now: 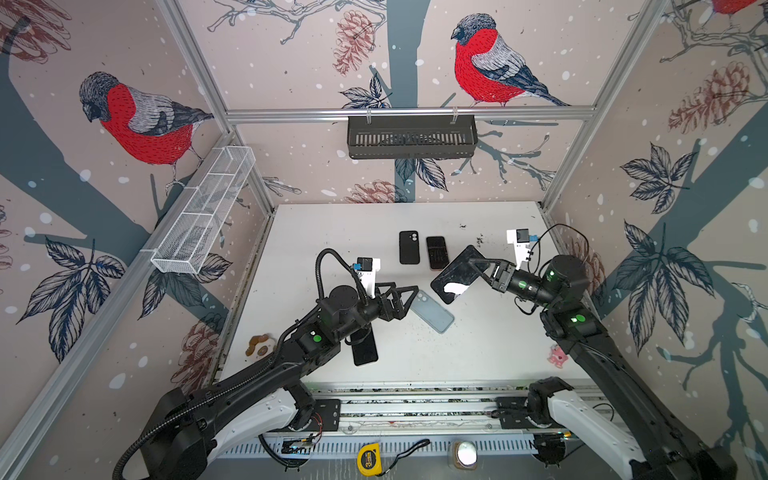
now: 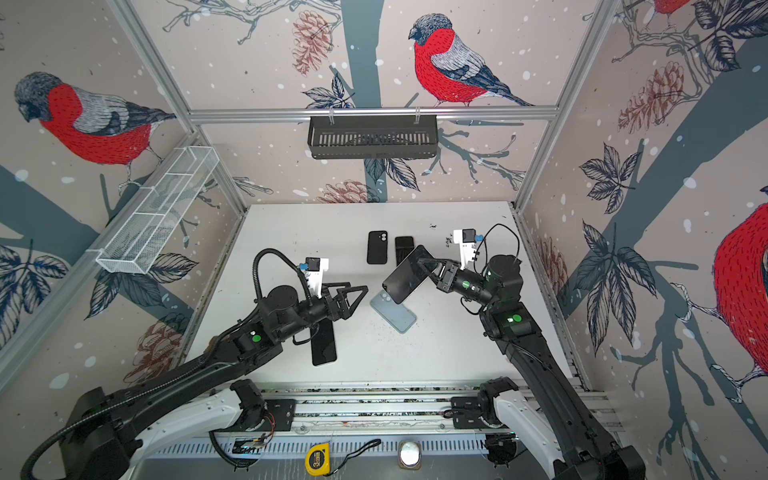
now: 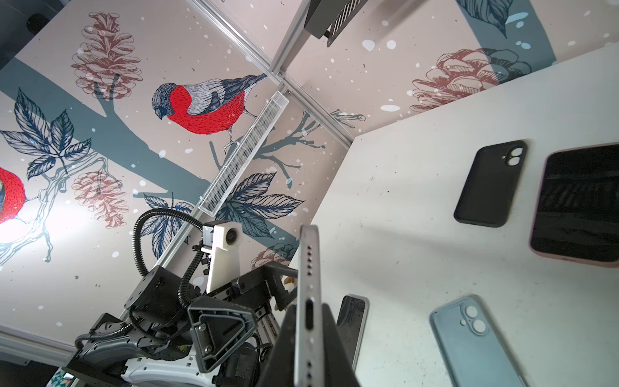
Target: Put the phone into the phone case
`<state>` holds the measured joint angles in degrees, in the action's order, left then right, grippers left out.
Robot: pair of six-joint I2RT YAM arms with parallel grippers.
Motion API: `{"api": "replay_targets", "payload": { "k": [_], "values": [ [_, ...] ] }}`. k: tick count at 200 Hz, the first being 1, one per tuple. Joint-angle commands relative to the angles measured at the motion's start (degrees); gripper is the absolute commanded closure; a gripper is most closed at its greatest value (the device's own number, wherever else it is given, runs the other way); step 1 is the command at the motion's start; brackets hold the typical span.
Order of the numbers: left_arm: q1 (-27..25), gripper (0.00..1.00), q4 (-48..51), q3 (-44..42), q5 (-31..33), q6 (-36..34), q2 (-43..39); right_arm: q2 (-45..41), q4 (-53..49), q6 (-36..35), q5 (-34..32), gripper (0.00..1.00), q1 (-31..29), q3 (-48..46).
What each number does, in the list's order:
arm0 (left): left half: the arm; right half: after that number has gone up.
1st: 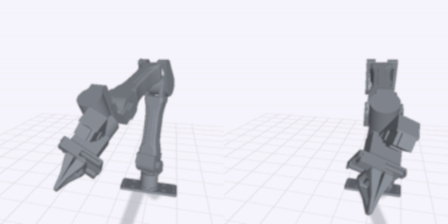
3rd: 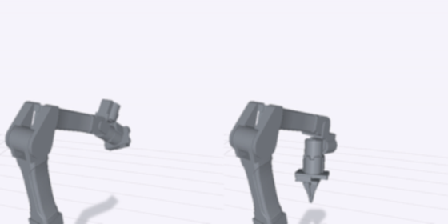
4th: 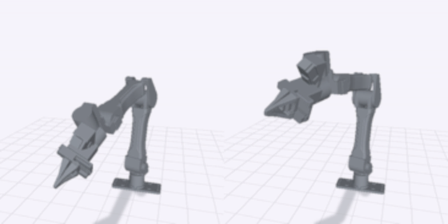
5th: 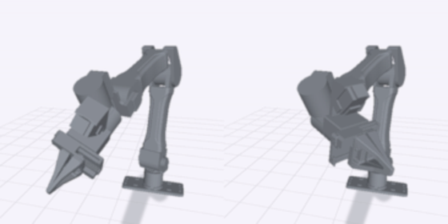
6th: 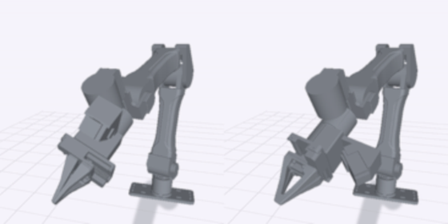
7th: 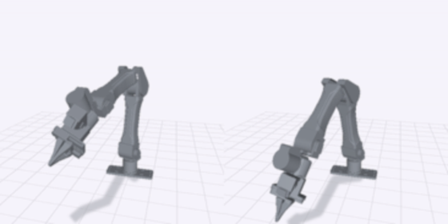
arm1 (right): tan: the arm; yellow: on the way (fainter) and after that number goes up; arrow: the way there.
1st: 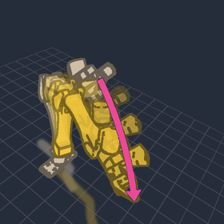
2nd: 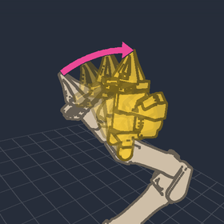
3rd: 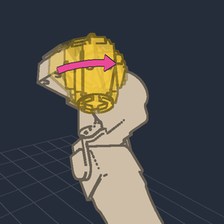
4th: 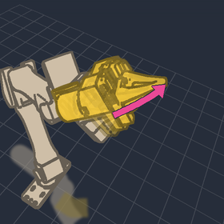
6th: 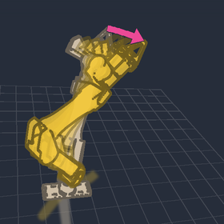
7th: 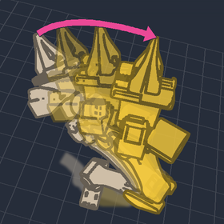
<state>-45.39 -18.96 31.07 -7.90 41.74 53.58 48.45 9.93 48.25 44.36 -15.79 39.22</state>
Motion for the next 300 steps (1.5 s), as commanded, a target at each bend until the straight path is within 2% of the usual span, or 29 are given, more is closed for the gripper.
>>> {"api": "replay_targets", "payload": {
  "k": [1, 19, 33, 60, 77, 97, 119, 157, 211, 250, 267, 300],
  "values": [
    [0.5, 0.03, -6.6, -0.1, -0.9, 0.3, -1.0, 0.4, 7.9, 2.1, -0.9, 0.95, -2.2, -0.7],
    [0.9, 0.08, -5.9, 1.1, 1.8, 0.7, -1.5, 0.8, 12.6, 4.2, -1.5, 0.95, -4.2, -1.6],
    [2.0, 0.08, -8.4, 0.9, 0.8, 2.2, -1.1, 0.9, 15.9, 5.9, -2.4, 0.96, -5.4, -2.0],
    [6.3, 0.11, -16.4, -1.2, -7.7, 8.9, 1.5, 1.0, 19.9, 8.4, -3.1, 0.96, -6.0, -2.4],
    [8.2, 0.15, -26.7, -4.0, -13.3, 15.5, 3.9, 0.7, 22.8, 11.0, -3.9, 0.96, -6.0, -3.4],
    [8.1, 0.17, -36.1, -5.5, -16.6, 19.3, 6.8, 0.9, 27.8, 16.7, -6.0, 0.98, -5.9, -6.1],
    [7.5, 0.19, -38.3, -4.9, -18.6, 19.9, 9.2, 2.7, 37.5, 23.0, -5.7, 0.98, -5.7, -9.0],
    [5.3, 0.36, -45.2, -5.3, -20.2, 22.2, 12.7, 6.6, 45.4, 26.9, -4.9, 0.98, -5.6, -9.5],
    [2.2, 0.41, -50.1, -2.8, -21.0, 23.4, 17.3, 8.6, 46.0, 25.8, -5.9, 0.98, -6.0, -9.0],
    [2.0, 0.63, -50.3, -2.3, -20.9, 23.6, 18.3, 6.7, 35.2, 17.8, -8.2, 0.99, -6.5, -6.8],
    [1.8, 0.68, -51.0, -1.9, -21.4, 24.0, 19.2, 6.1, 33.3, 15.9, -8.8, 0.99, -6.8, -6.4],
    [1.4, 0.71, -53.4, -1.5, -21.9, 24.9, 21.1, 6.5, 32.8, 15.3, -8.8, 0.99, -6.8, -6.3]
  ]
}}
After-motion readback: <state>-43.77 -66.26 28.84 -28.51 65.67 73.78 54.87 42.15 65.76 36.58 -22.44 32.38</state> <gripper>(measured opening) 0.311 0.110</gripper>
